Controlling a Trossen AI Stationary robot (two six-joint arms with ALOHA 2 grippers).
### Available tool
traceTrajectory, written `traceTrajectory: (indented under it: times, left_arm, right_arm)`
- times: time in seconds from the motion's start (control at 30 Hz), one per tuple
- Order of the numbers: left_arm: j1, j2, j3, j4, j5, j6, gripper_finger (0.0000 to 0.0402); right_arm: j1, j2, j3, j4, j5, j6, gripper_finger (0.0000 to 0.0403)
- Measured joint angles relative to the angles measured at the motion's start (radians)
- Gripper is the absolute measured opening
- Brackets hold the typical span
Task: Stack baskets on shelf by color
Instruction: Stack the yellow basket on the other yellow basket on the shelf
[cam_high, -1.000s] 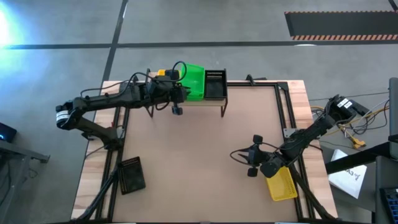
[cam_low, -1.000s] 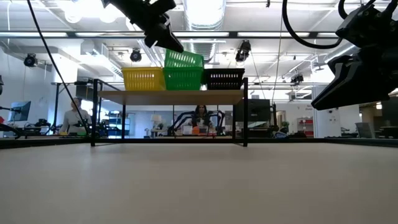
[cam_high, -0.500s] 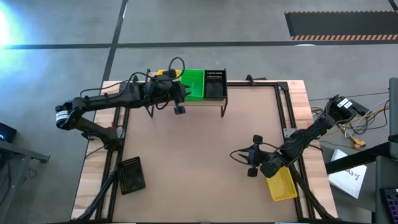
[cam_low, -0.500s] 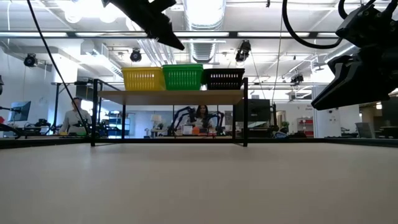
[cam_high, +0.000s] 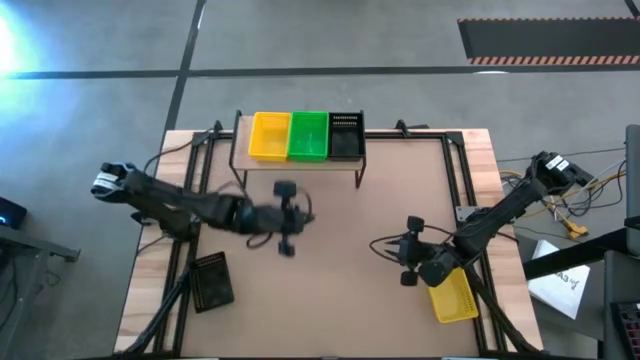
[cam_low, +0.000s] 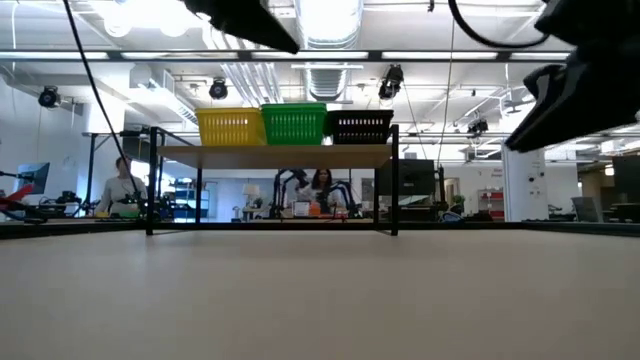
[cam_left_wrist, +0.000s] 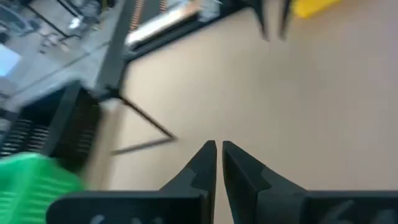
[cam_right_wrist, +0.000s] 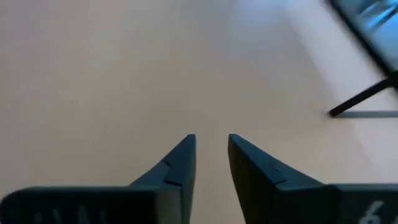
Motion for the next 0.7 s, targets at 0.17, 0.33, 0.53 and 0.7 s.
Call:
traceTrajectory:
  times: [0.17,0.33,0.53,0.7]
  left_arm:
    - [-0.141,0.030,-0.088,0.113,-0.015,-0.103,0.0008]
    - [-0.201,0.078,-0.211,0.360,-0.020,-0.142,0.0008]
    - [-0.208,0.156,-0.325,0.637,-0.023,-0.141,0.0008]
    - [-0.206,0.192,-0.339,0.673,-0.050,-0.141,0.0008]
  right_arm:
    - [0.006,-0.005,0.162,-0.352,-0.236,0.142,0.0132]
    - [0.084,0.021,0.249,-0.528,-0.475,0.381,0.0160]
    - [0.235,0.046,0.260,-0.530,-0.751,0.809,0.0153]
    - [0.325,0.067,0.256,-0.549,-0.811,1.002,0.0125]
